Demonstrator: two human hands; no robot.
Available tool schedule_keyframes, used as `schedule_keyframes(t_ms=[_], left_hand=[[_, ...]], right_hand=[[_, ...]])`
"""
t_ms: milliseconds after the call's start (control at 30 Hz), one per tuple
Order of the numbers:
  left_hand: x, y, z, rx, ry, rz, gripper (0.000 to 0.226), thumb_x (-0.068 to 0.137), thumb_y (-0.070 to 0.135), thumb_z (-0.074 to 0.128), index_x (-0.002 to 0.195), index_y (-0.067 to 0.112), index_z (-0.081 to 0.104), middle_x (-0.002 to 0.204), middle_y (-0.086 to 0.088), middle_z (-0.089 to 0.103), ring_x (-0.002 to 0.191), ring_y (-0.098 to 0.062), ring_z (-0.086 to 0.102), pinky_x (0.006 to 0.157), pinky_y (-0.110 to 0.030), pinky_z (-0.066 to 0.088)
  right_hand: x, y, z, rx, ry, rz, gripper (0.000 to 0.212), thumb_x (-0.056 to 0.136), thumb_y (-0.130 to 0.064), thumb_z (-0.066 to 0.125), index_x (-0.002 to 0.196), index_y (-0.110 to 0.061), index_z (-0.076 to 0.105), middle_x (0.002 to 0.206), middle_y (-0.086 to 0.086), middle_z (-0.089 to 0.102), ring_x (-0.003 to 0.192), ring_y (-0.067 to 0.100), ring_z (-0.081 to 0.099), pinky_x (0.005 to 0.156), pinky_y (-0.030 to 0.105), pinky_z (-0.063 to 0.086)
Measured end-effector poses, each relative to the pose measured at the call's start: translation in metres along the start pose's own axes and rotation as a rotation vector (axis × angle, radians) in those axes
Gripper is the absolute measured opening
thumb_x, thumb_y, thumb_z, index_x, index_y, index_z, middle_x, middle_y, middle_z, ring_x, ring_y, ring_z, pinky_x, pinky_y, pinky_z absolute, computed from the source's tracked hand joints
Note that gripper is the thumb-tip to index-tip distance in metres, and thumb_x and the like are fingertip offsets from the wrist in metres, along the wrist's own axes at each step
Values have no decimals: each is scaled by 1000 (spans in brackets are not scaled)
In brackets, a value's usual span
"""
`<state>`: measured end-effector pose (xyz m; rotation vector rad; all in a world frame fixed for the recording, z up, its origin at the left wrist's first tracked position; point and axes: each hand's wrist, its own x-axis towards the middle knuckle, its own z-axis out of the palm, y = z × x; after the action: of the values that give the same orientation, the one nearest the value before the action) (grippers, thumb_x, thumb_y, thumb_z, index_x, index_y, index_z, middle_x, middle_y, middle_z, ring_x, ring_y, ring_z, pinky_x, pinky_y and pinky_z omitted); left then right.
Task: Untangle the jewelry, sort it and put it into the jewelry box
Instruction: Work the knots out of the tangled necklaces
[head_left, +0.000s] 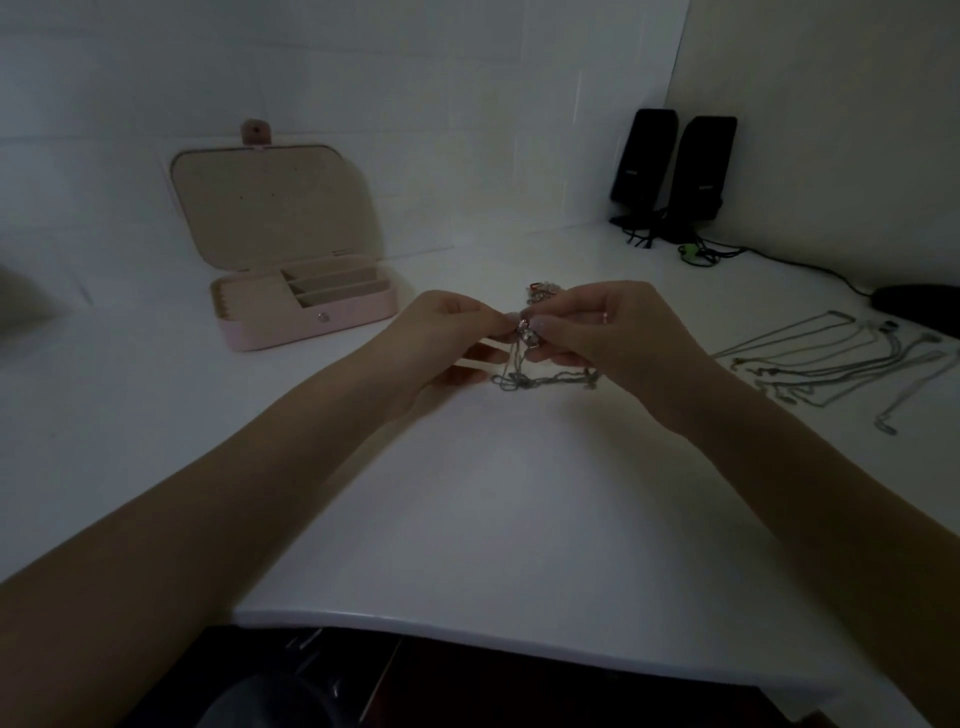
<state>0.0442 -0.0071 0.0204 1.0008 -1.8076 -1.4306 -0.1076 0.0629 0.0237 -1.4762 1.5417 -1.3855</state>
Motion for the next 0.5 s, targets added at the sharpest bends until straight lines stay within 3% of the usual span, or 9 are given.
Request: schedule_keyframes(t_ms=[100, 233, 333, 433, 500], left_hand=[[0, 1, 3, 84, 26, 10, 13, 86, 17, 65, 80, 5, 69, 80, -10, 68, 69, -15, 60, 61, -25, 41], [3, -3, 2, 85, 36, 15, 15, 85, 13, 65, 70, 13, 66, 73, -5, 66, 65, -9, 61, 60, -23, 45], [4, -4, 1, 146, 70, 108, 13, 84, 11, 67, 71, 13, 64, 69, -1, 63, 67, -8, 60, 65, -22, 50], [4, -6, 2, 223, 84, 198, 15, 85, 9, 65, 71, 14, 64, 70, 1, 64, 70, -11, 59, 69, -27, 52], [5, -9, 3, 313, 91, 256, 13, 87, 13, 64, 74, 14, 63, 72, 0, 65, 71, -13, 60, 71, -32, 52]], right_hand=[[3, 4, 0, -170, 72, -97, 10, 82, -2, 69, 86, -10, 73, 72, 7, 72, 61, 10, 68, 66, 18, 55], [1, 6, 4, -476, 159, -317, 6, 78, -10, 73, 74, -14, 73, 59, -17, 61, 58, 2, 62, 56, 9, 45], [3, 9, 4, -411, 158, -205, 12, 80, -11, 72, 69, -15, 70, 57, -12, 65, 55, 6, 66, 60, 18, 53], [5, 11, 4, -277, 63, 8, 18, 84, -12, 68, 68, -17, 66, 63, 1, 69, 61, 17, 70, 74, 39, 59], [4, 9, 5, -326, 14, 8, 21, 89, -12, 61, 69, -18, 62, 66, 2, 67, 64, 20, 70, 76, 42, 59]])
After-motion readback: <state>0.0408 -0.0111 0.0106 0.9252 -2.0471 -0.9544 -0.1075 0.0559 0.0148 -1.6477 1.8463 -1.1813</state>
